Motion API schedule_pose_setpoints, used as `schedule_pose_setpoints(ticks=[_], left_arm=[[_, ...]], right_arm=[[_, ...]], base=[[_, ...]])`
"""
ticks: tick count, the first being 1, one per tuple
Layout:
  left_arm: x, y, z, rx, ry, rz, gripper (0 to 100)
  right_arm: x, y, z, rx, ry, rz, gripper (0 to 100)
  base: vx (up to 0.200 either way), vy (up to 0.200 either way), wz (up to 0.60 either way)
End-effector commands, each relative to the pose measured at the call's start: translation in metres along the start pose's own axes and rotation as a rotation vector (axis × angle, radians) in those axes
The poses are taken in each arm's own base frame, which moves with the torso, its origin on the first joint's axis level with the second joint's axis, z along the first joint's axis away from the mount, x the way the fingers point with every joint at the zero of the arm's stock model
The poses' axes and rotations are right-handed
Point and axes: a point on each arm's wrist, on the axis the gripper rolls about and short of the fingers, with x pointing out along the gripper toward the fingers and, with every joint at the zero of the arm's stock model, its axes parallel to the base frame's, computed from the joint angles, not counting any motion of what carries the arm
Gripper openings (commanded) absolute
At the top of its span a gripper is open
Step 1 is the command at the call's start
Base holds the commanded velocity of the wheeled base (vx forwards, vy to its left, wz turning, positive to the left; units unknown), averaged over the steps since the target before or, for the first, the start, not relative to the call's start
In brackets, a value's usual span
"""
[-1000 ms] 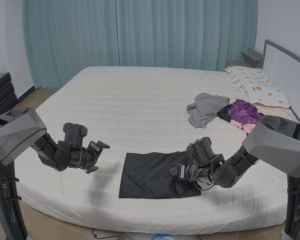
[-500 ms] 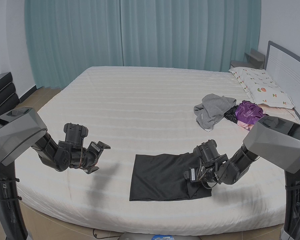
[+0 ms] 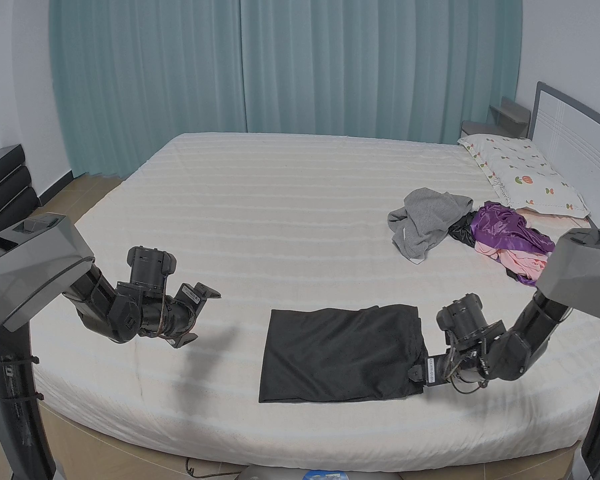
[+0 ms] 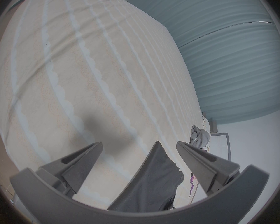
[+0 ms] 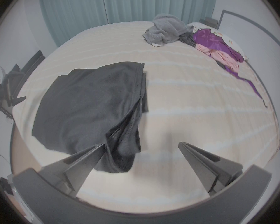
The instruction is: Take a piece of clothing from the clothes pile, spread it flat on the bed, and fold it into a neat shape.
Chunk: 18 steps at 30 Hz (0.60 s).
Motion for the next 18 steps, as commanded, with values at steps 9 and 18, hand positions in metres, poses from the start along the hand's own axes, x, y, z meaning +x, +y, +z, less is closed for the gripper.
schedule_pose_setpoints(ticks=[9,18], left_arm=[[0.001,0.000,-0.001,0.002,0.000,0.003,100],[0.001,0.001,-0.001,0.002,0.000,0.003,100]], right_arm=[[-0.034,-0.043,-0.005,0.140,-0.038,0.224,100],[0.004,-0.033,-0.011,0.165,0.044,0.275,100]], base=[[0.000,0.000,0.00],[0.000,0.000,0.00]])
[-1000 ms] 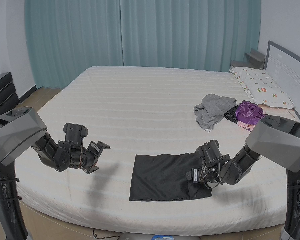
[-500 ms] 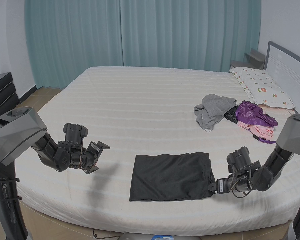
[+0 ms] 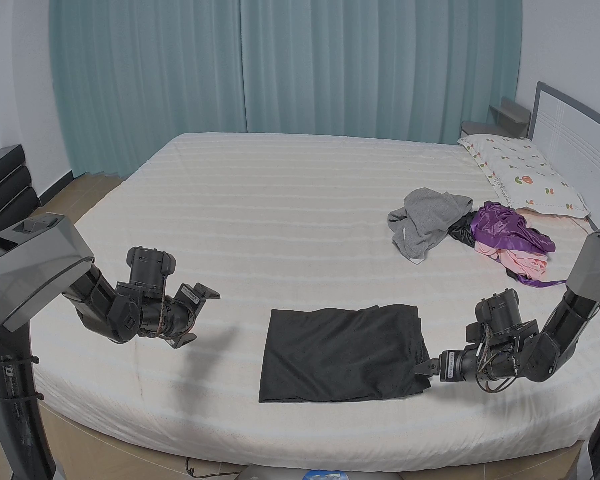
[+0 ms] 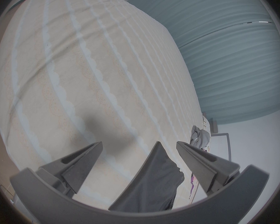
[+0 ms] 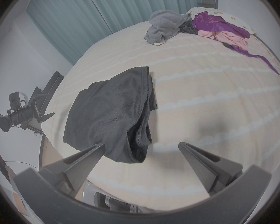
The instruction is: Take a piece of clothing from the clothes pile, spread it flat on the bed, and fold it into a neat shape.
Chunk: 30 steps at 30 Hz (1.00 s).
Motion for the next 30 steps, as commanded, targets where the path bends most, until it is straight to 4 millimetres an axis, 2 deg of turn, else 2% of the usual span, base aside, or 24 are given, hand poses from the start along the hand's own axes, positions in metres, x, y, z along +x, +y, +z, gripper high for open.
schedule_pose_setpoints(ticks=[1,3,4,15,24,25,30], left_arm=[[0.000,0.000,0.000,0.000,-0.001,-0.001,100],[0.000,0.000,0.000,-0.001,0.000,0.000,100],[0.000,0.000,0.000,0.000,-0.001,-0.001,100],[0.000,0.000,0.000,-0.001,0.000,0.000,100],[0.000,0.000,0.000,-0.001,0.000,0.000,100],[0.000,0.000,0.000,0.000,-0.001,-0.001,100],[0.001,0.000,0.000,-0.001,0.001,0.002,100]], right_arm=[[0.030,-0.004,-0.005,0.008,0.043,-0.001,100],[0.035,-0.005,-0.006,0.008,0.046,0.001,100],[0.038,-0.006,-0.008,0.007,0.051,0.013,0],[0.020,-0.029,-0.013,0.025,0.064,-0.009,0],[0.017,-0.031,-0.012,0.040,0.062,0.001,0],[0.016,-0.029,-0.010,0.043,0.054,0.016,100],[0.015,-0.023,-0.005,0.050,0.041,0.089,100]], base=[[0.000,0.000,0.00],[0.000,0.000,0.00],[0.000,0.000,0.00],[0.000,0.000,0.00],[0.000,0.000,0.00],[0.000,0.000,0.00],[0.000,0.000,0.00]])
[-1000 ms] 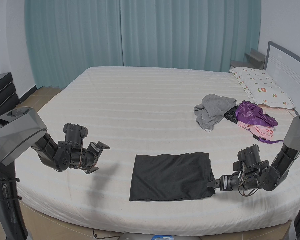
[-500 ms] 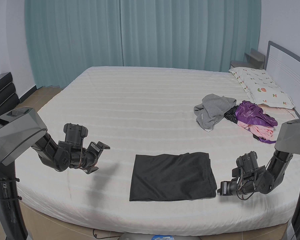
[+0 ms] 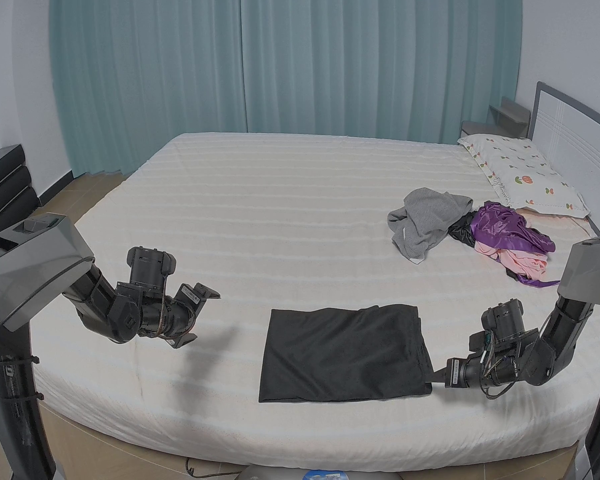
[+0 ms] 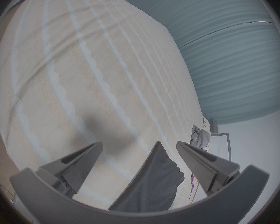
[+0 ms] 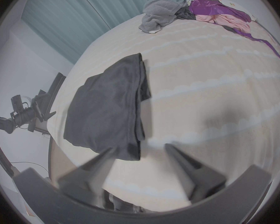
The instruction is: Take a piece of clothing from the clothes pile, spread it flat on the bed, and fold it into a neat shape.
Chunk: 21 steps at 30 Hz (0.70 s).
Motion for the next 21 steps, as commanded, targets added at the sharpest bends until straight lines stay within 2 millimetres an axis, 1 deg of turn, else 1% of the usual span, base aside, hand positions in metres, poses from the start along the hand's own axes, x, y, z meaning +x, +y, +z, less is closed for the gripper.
schedule_pose_setpoints(ticks=[1,3,9,10,14,16,21], left_arm=[[0.000,0.000,0.000,-0.001,0.000,0.000,100],[0.000,0.000,0.000,-0.001,-0.001,0.002,100],[0.000,0.000,0.000,-0.001,-0.001,0.002,100],[0.000,0.000,0.000,0.001,-0.001,0.002,100],[0.000,0.000,0.000,0.001,-0.003,0.001,100],[0.000,0.000,0.000,0.001,-0.002,0.002,100],[0.001,0.000,-0.001,0.002,-0.001,0.002,100]], right_arm=[[0.000,0.006,0.005,0.001,-0.024,0.031,100],[0.005,0.011,0.007,0.019,-0.033,0.047,100],[0.016,0.016,0.003,0.041,0.000,0.070,100],[0.018,0.016,0.004,0.040,0.000,0.070,0],[0.023,0.016,0.000,0.022,0.016,0.051,0],[0.022,0.017,-0.002,0.017,0.023,0.045,0],[0.016,0.011,-0.007,-0.023,0.029,0.008,0]], base=[[0.000,0.000,0.00],[0.000,0.000,0.00],[0.000,0.000,0.00],[0.000,0.000,0.00],[0.000,0.000,0.00],[0.000,0.000,0.00],[0.000,0.000,0.00]])
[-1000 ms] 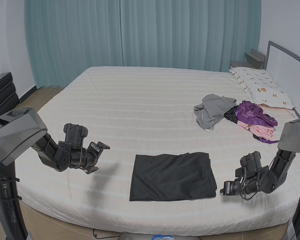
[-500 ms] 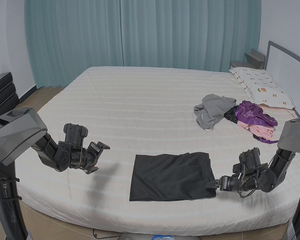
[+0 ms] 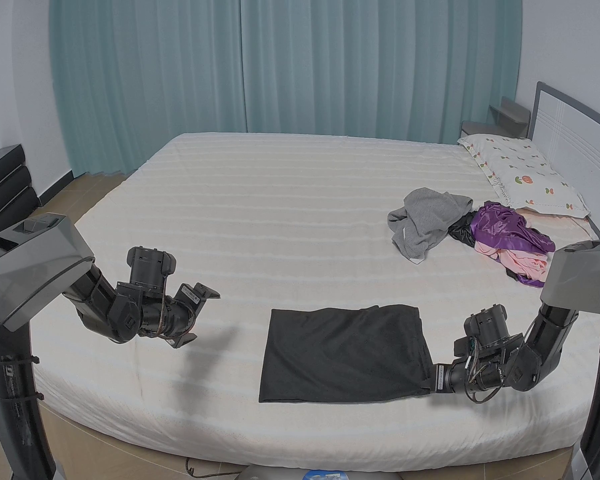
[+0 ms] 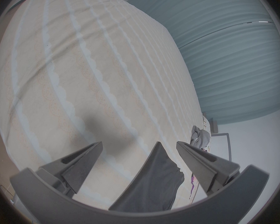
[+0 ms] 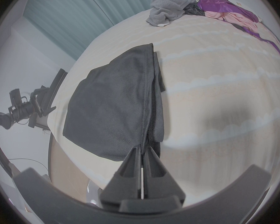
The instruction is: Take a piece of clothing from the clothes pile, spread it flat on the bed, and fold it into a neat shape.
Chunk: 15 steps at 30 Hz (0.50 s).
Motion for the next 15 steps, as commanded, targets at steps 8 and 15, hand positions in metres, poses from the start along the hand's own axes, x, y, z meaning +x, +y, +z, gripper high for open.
schedule_pose_setpoints(ticks=[8,15], left_arm=[[0.001,0.000,-0.001,0.001,0.001,0.000,100],[0.001,0.000,-0.001,0.001,0.001,0.000,100]], right_arm=[[-0.015,-0.009,-0.002,0.001,-0.009,-0.014,0],[-0.010,-0.008,-0.003,-0.002,0.004,-0.007,100]], base=[[0.000,0.000,0.00],[0.000,0.000,0.00]])
